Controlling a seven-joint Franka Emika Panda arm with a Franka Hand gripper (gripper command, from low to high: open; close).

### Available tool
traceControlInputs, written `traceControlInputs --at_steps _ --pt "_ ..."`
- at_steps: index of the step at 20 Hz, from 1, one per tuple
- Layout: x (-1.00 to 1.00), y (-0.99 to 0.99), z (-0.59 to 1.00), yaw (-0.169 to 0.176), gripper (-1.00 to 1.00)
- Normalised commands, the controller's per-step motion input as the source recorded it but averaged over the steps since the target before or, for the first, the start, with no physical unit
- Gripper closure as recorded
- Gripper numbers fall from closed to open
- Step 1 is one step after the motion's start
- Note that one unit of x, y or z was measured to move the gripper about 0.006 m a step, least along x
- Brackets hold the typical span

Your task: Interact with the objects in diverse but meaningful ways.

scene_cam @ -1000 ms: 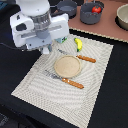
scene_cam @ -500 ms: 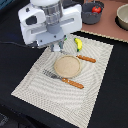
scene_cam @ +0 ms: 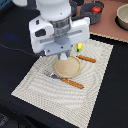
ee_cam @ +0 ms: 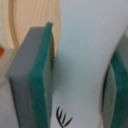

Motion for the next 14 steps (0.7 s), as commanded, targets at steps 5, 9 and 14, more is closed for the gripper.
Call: traceControlInputs --at_steps 5,9,14 --pt "0.53 -0.01 -0.06 -0.017 1.00" --pt "0.53 0.00 -0.08 -0.010 1.00" --pt "0.66 0.00 -0.04 -0.018 1.00"
